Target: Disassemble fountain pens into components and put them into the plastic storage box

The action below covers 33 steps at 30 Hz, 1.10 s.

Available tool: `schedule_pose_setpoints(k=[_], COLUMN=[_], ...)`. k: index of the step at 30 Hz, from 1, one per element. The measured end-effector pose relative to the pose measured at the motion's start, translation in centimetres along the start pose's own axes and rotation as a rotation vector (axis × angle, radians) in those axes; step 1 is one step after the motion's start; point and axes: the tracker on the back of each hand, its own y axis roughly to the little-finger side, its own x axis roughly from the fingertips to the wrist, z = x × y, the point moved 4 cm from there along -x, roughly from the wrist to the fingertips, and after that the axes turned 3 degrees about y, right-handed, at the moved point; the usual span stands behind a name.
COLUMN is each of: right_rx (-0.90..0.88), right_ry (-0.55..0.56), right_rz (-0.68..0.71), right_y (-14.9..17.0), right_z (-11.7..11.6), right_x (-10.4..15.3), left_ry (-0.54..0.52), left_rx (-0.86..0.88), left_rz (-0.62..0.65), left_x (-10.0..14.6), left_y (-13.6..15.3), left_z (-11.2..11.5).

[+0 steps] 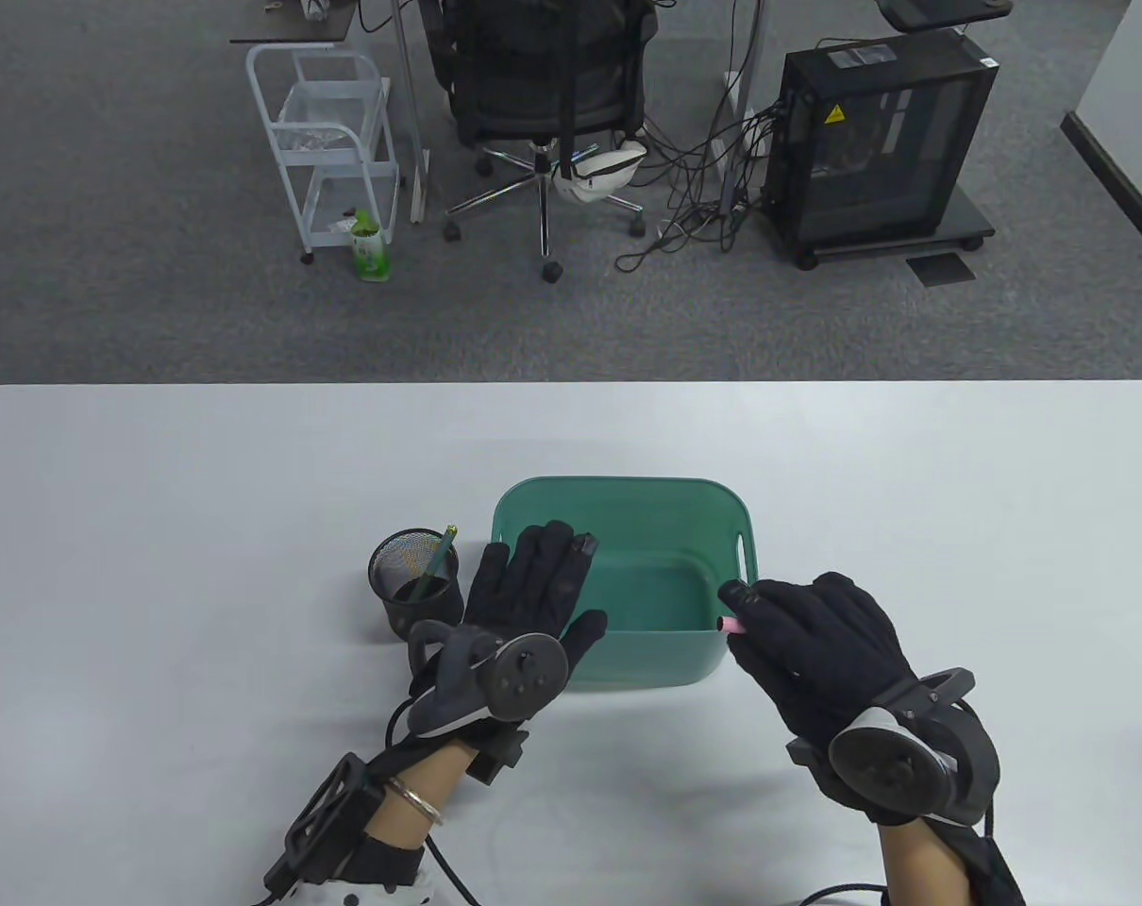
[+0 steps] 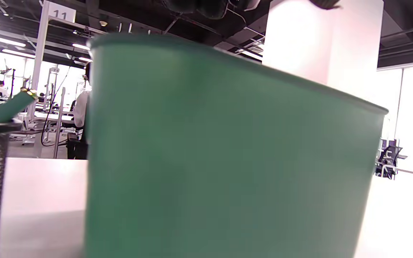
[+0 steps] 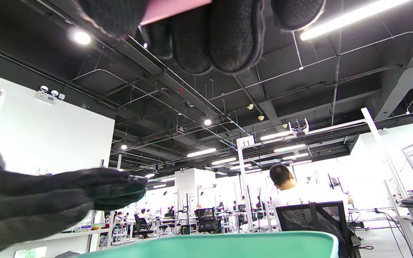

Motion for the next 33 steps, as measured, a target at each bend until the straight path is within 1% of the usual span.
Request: schedule_pose_setpoints(k=[6,9,19,23,33], right_rx=[0.001,0.001,0.004,0.006,0.026], right_ry=[-0.005,-0.009,-0.018,-0.025,-0.061], right_rz=[0.002,0.004,0.011,0.01,0.003], right_y=[-0.1,-0.1,-0.3,-0.3,-0.2], right_z=[-0.1,-0.2,-0.4,-0.6,-1.7], right_x=[0.0,0.0,0.0,0.0,0.0], left_ry=[0.013,-0.001,0.015,0.028,0.073], left_rx=[-0.032,-0.033,-0.022,-0.022,-0.025], left_rz=[0.025,0.02,-0.023,-0.03,-0.042], left_x=[2.7,4.1,8.3,9.2,10.3], left_y=[-0.4,-0.3,0.2,0.1,0.6], left_z=[-0.1,0.1,1.8,2.6,4.3])
